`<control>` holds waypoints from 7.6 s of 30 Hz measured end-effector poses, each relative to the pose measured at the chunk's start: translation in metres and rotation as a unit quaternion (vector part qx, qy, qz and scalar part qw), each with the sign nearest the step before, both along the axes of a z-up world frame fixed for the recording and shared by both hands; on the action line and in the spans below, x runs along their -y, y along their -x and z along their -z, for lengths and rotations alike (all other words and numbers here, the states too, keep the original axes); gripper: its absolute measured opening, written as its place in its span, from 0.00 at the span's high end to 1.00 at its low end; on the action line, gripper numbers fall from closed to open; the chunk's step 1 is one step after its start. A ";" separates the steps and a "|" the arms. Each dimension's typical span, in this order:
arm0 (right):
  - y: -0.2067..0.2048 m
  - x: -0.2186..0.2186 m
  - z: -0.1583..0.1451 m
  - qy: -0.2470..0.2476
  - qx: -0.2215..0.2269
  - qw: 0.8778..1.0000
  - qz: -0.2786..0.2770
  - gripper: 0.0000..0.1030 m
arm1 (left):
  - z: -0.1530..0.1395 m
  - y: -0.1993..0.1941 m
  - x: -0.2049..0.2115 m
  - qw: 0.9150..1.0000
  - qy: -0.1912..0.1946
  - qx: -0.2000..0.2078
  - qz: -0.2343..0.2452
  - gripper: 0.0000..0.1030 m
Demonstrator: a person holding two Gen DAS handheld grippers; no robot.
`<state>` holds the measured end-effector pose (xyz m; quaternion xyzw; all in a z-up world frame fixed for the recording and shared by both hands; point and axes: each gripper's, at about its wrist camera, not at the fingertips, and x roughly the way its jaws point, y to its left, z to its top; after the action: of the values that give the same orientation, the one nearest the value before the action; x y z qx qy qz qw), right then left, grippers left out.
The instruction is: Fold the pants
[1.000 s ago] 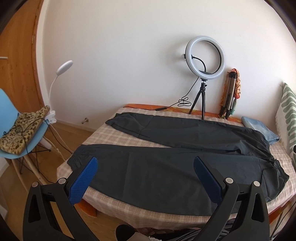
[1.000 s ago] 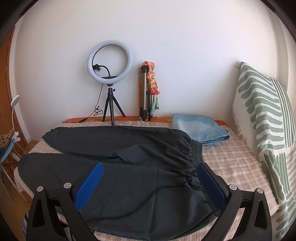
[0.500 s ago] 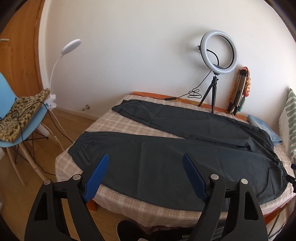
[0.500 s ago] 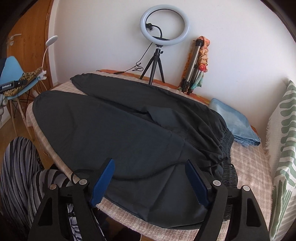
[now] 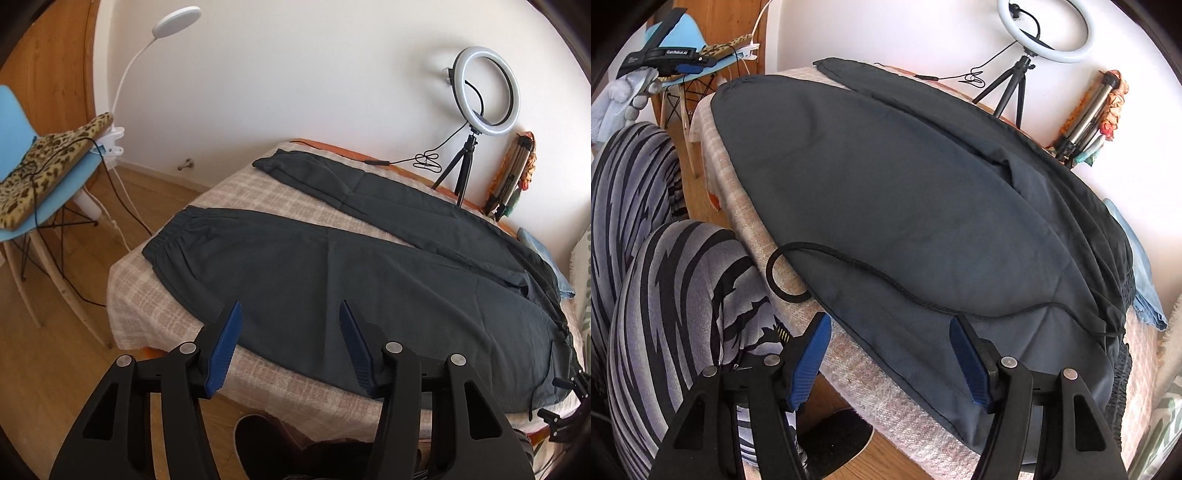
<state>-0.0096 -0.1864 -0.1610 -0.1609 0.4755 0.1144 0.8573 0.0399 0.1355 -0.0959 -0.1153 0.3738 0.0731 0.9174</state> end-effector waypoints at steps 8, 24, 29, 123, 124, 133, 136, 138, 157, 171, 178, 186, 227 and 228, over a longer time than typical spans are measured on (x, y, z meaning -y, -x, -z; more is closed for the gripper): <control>-0.015 -0.007 0.004 -0.003 -0.014 1.000 -0.012 0.42 | 0.023 -0.009 -0.059 0.998 0.015 -0.031 -0.051 0.48; -0.055 -0.018 -0.019 0.043 -0.016 0.999 -0.023 0.95 | 0.084 -0.064 -0.149 0.984 0.118 -0.063 -0.118 0.48; -0.075 -0.018 -0.036 0.068 -0.010 0.997 -0.023 0.95 | 0.086 -0.073 -0.152 0.984 0.113 -0.046 -0.127 0.55; -0.380 0.134 0.004 0.151 0.022 0.983 0.101 0.98 | 0.069 -0.402 -0.096 0.988 0.102 -0.039 -0.106 0.69; -0.380 0.134 0.004 0.152 0.022 0.983 0.101 0.98 | 0.069 -0.402 -0.094 0.989 0.087 -0.042 -0.108 0.92; -0.380 0.139 -0.004 0.142 0.024 0.984 0.103 0.98 | 0.025 -0.367 -0.097 0.993 0.027 0.026 -0.110 0.95; -0.385 0.140 -0.006 0.136 0.025 0.985 0.106 0.98 | 0.029 -0.357 -0.107 0.993 -0.005 0.007 -0.120 0.95; -0.392 0.142 -0.002 0.126 0.016 0.985 0.116 0.98 | 0.046 -0.358 -0.116 0.992 -0.009 -0.025 -0.123 0.95; -0.269 0.212 -0.103 -0.032 0.054 0.984 0.169 0.64 | -0.028 -0.305 -0.007 0.996 -0.087 0.032 -0.001 0.68; -0.088 0.245 -0.099 -0.009 0.051 0.974 0.219 0.66 | -0.013 -0.257 0.212 0.969 -0.049 0.003 0.242 0.69; -0.057 0.226 -0.063 -0.014 0.026 0.988 0.151 0.66 | 0.009 -0.230 0.308 0.941 -0.032 -0.027 0.336 0.69; -0.062 0.179 -0.019 0.005 -0.003 0.999 0.046 0.54 | 0.044 -0.222 0.367 0.919 -0.040 -0.065 0.386 0.69; -0.124 0.368 -0.052 -0.229 0.104 0.927 0.278 0.97 | 0.070 -0.230 0.373 0.918 -0.020 -0.090 0.386 0.69; -0.117 0.364 -0.053 -0.225 0.108 0.928 0.275 0.95 | 0.070 -0.230 0.373 0.918 -0.019 -0.090 0.386 0.69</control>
<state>0.1070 -0.5508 -0.1080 0.1624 0.3675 -0.0398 0.9149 0.2697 -0.2374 -0.1661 0.0628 0.4691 -0.2693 0.8387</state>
